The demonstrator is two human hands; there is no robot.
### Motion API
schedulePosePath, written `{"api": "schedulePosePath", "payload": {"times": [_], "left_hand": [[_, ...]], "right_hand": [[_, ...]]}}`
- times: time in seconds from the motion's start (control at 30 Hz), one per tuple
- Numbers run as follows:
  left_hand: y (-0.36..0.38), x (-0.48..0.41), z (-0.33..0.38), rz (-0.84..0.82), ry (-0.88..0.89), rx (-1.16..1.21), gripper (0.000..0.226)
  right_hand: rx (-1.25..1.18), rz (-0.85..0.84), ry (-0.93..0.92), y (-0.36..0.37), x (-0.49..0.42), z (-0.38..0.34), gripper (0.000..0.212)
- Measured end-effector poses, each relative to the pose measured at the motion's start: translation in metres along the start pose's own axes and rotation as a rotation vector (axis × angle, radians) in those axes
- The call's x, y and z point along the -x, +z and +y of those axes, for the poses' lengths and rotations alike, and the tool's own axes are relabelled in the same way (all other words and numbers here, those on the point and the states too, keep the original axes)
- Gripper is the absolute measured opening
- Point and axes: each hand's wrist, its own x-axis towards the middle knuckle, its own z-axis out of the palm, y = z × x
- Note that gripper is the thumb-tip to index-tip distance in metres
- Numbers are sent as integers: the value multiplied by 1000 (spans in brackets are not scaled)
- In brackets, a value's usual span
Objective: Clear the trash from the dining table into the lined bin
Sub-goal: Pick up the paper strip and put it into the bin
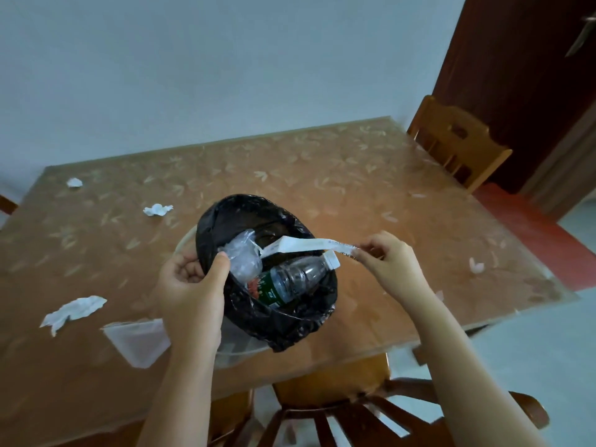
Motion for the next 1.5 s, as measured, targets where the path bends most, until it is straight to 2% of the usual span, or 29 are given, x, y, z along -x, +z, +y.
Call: {"api": "schedulePosePath", "payload": {"times": [0.1,0.2,0.3,0.5,0.63,0.83,0.97,1.07,1.2,1.37,1.5], "left_hand": [[-5,4,6,-39,29,13,13],[-9,8,11,-53,43,31,27],[-12,9,14,-27,6,71,18],[-18,10,18,-14,-23,118,15],[-27,7,19,30,-25,139,17],[-48,-4,22,140,-52,136,13],[-70,-4,29,281,-39,121,15],[-90,-3,34,403,-17,112,16],[-117,2,37,547,19,111,13],[-159,13,37,658,55,96,42],[-194,16,38,694,72,81,18]], "right_hand": [[60,-87,-95,8,2,-24,5],[49,-231,-188,23,6,-48,4],[41,-359,-242,38,11,-66,5],[60,-489,-331,56,20,-90,11],[29,-412,-302,45,20,-91,16],[94,-34,-238,41,22,-81,21],[250,90,-311,48,21,-77,24],[313,53,-369,60,21,-80,25],[363,-91,-405,82,25,-81,26],[406,-235,-442,110,44,-90,30],[452,-295,-446,132,69,-102,31]]}}
